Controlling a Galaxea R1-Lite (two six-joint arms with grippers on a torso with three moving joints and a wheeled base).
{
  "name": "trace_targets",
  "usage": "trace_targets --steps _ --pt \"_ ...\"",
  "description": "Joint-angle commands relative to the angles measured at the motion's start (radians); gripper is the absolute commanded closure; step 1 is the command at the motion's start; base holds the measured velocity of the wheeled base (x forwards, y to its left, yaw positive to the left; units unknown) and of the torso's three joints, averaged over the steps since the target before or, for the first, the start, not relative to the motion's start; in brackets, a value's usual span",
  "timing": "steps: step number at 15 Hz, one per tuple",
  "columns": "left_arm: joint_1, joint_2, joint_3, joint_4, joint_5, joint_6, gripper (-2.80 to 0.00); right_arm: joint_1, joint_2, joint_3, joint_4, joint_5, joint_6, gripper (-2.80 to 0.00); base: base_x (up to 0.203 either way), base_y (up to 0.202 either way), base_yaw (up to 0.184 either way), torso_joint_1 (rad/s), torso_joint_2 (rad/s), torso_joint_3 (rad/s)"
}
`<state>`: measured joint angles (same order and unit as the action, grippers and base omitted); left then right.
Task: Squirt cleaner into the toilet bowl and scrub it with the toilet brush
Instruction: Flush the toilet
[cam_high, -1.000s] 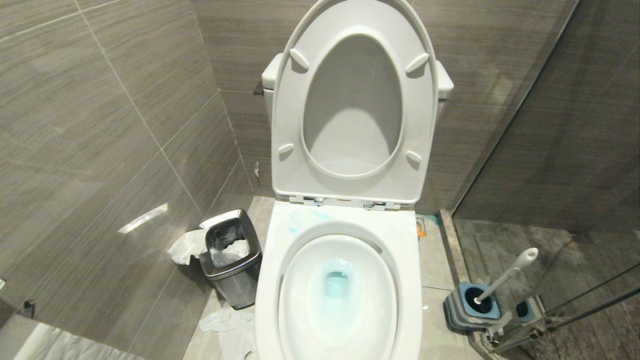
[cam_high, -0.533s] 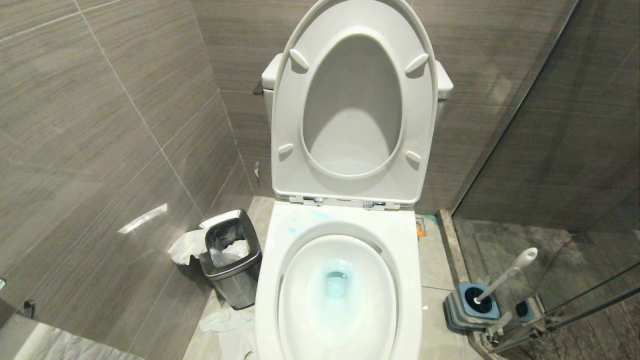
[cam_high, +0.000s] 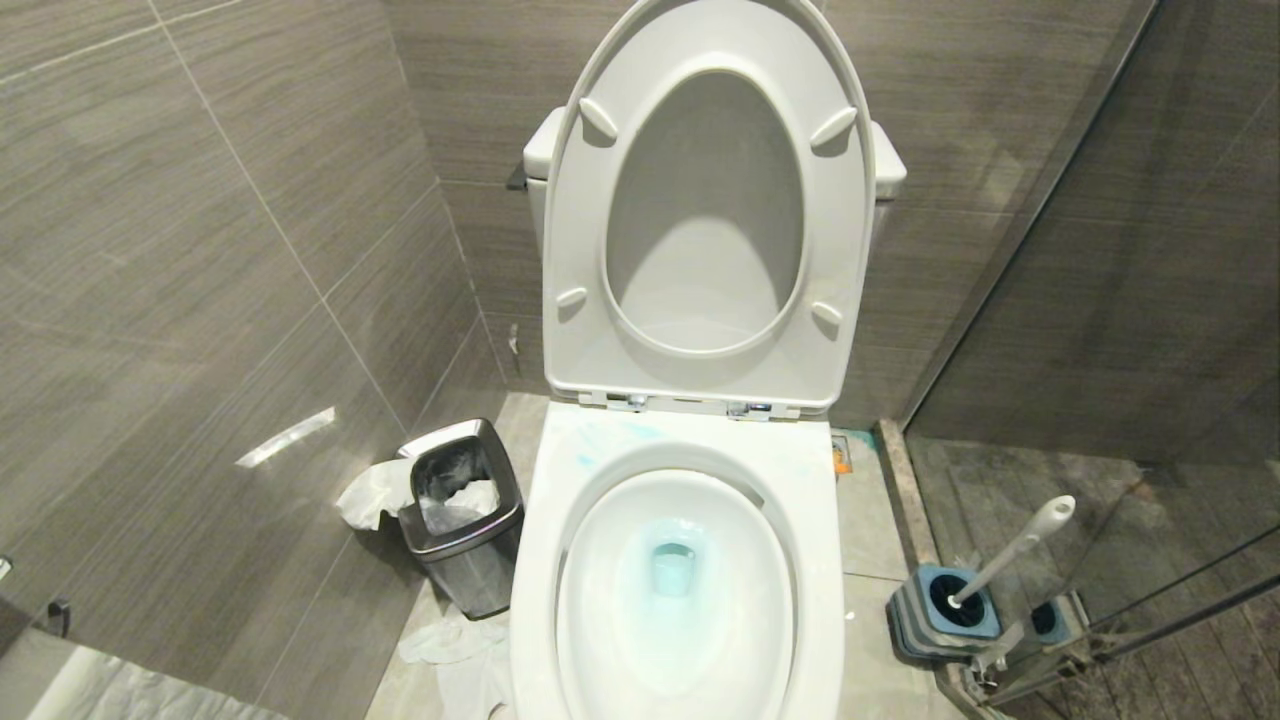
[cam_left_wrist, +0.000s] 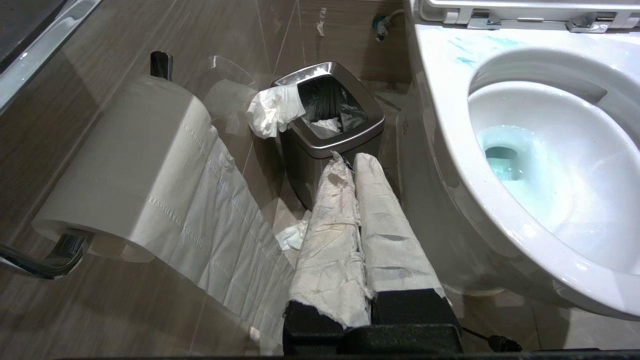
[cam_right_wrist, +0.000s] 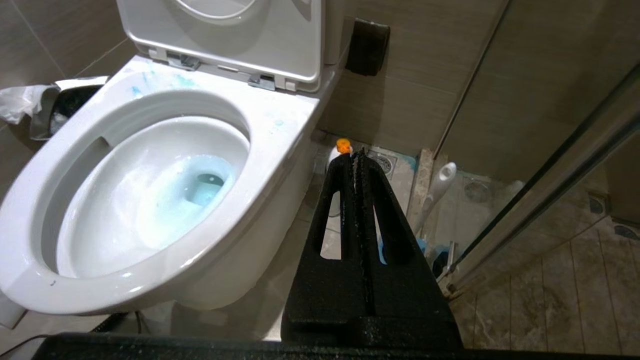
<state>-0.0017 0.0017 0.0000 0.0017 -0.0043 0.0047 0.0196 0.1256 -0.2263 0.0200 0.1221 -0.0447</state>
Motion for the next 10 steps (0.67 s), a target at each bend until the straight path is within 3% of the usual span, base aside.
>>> trace_targets --steps 1,5,10 --pt "0.000 0.000 0.000 0.000 0.000 0.000 0.00 -0.007 -0.115 0.072 0.004 0.000 -0.003 0.00 0.000 0.000 0.000 0.000 0.00 0.000" --pt "0.000 0.000 0.000 0.000 0.000 0.000 0.00 -0.009 -0.126 0.152 -0.002 -0.013 -0.009 0.00 0.000 0.000 0.000 0.000 0.00 0.000" --pt "0.000 0.000 0.000 0.000 0.000 0.000 0.00 -0.009 -0.126 0.226 -0.028 -0.090 -0.035 0.00 0.000 0.000 0.000 0.000 0.00 0.000"
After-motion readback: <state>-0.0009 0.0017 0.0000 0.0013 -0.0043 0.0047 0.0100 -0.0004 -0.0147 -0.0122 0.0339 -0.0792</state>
